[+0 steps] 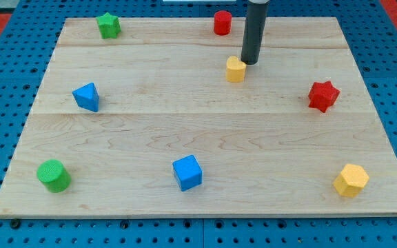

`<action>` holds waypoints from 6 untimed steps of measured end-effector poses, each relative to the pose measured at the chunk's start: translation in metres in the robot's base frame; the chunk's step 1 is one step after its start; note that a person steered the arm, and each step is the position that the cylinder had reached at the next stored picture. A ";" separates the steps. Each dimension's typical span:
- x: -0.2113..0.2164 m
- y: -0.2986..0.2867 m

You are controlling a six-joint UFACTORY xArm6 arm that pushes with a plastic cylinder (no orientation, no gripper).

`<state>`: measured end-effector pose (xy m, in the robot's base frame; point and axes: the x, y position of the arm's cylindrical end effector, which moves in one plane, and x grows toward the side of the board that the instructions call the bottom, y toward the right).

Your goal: Slide the blue cube slightly down

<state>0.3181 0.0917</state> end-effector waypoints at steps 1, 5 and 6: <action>0.016 0.013; 0.059 0.025; 0.049 0.060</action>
